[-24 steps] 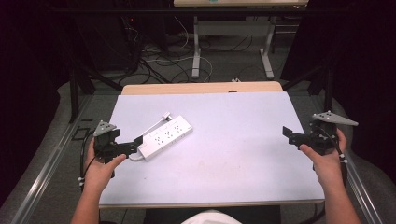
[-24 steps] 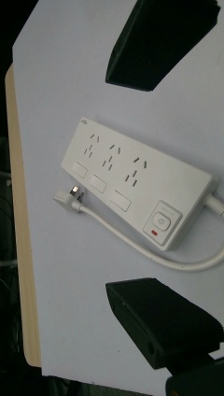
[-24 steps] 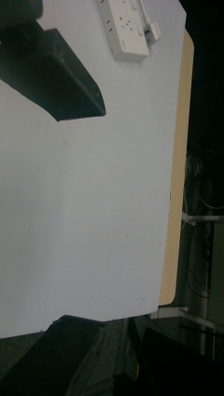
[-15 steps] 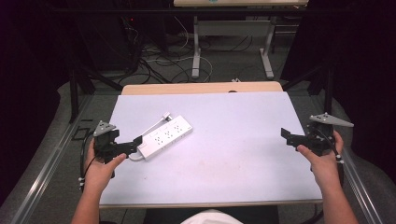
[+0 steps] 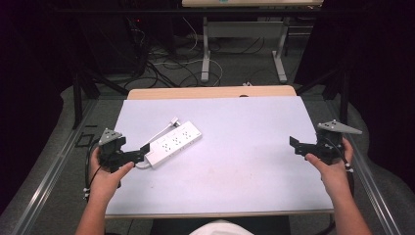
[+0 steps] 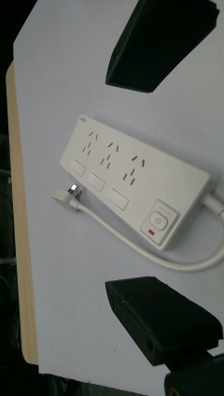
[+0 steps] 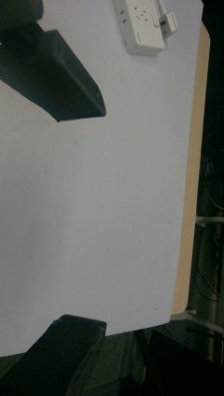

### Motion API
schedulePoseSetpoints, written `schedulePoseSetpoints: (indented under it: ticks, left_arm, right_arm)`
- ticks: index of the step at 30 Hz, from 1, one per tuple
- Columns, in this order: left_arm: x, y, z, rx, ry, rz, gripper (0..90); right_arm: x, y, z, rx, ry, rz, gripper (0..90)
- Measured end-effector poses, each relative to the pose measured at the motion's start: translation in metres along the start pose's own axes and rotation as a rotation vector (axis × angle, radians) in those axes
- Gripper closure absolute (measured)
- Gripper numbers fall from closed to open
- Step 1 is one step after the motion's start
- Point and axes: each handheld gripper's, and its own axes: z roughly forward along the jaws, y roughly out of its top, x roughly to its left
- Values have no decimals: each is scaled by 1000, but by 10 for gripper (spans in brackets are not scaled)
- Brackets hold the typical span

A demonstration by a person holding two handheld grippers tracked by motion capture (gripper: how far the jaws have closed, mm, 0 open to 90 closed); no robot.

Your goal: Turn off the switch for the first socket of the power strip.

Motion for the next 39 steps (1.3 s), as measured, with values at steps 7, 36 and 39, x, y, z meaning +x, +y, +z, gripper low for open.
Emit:
schedulePoseSetpoints:
  ticks: [7,36,39]
  left_arm:
    - [-2,0,-3,-21,6,6,37]
    - [0,22,0,15,5,2,187]
    - [0,24,2,16,3,7,201]
  right_arm:
    - [2,2,-2,-18,6,-3,0]
    - [7,0,2,4,16,-9,5]
    - [7,0,2,-2,19,-18,5]
